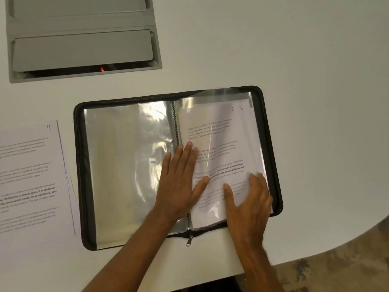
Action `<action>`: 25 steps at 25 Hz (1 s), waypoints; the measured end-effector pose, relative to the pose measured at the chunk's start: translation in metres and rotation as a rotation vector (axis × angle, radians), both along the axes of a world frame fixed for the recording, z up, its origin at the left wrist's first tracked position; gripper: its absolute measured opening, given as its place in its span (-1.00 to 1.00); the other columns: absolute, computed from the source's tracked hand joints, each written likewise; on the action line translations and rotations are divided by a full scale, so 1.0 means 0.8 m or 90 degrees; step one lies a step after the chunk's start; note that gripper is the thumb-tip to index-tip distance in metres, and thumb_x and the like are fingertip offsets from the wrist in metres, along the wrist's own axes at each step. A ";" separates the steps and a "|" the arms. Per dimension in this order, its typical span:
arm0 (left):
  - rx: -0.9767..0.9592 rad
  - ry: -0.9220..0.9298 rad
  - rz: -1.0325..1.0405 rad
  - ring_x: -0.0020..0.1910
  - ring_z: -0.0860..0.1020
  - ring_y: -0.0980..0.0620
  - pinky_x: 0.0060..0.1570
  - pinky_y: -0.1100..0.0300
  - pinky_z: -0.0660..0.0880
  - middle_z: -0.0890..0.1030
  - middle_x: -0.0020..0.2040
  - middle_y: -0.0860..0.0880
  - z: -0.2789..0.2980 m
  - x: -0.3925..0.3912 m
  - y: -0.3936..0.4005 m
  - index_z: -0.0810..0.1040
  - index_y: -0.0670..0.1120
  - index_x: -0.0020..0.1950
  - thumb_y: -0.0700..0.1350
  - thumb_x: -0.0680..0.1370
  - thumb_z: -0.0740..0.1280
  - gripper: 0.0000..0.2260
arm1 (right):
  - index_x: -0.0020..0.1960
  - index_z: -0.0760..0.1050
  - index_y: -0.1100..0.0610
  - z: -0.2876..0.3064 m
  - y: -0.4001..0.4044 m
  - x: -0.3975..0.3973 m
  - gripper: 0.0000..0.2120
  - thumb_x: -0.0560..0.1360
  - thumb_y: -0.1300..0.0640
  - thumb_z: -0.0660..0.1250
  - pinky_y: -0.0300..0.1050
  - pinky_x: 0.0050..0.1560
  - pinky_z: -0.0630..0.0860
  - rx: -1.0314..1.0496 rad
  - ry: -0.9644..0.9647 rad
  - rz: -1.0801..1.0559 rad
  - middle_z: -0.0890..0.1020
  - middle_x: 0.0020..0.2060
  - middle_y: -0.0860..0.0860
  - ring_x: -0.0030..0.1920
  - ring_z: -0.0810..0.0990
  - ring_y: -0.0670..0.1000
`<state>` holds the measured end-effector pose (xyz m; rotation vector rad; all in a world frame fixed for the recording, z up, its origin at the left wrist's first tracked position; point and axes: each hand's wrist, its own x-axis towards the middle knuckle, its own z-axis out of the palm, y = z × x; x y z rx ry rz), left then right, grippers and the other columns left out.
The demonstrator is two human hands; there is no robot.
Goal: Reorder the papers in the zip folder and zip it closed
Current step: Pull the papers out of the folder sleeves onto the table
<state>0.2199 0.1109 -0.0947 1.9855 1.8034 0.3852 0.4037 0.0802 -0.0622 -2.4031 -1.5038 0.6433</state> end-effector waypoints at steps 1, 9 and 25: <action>0.001 -0.033 0.015 0.66 -0.01 -0.01 0.60 -0.18 0.01 0.00 0.68 -0.06 0.002 0.000 0.001 0.01 -0.09 0.68 0.29 0.66 0.09 -0.28 | 0.58 0.17 -0.06 0.001 0.008 0.002 -0.21 0.49 -0.43 0.22 0.29 0.38 0.47 0.000 0.026 -0.004 0.30 0.54 -0.02 0.46 0.31 0.06; -0.001 -0.149 0.167 0.62 0.10 0.03 0.54 -0.14 0.22 0.10 0.65 -0.05 0.015 0.015 0.017 -0.04 -0.05 0.68 0.21 0.59 0.33 -0.18 | 0.60 0.23 -0.12 0.012 0.117 -0.004 -0.31 0.57 -0.43 0.03 0.05 0.17 0.63 -0.052 0.129 0.099 0.46 0.21 -0.10 0.18 0.53 -0.06; -0.175 -0.384 0.172 -0.14 0.61 0.09 -0.11 0.15 0.57 0.67 -0.07 0.05 0.104 -0.058 0.278 0.67 0.06 0.05 0.11 0.53 0.48 -0.82 | 0.48 0.38 -0.08 0.021 0.204 -0.010 -0.50 0.61 -0.22 0.30 -0.46 -0.18 0.45 0.004 0.284 0.077 0.41 0.32 -0.13 0.16 0.50 -0.17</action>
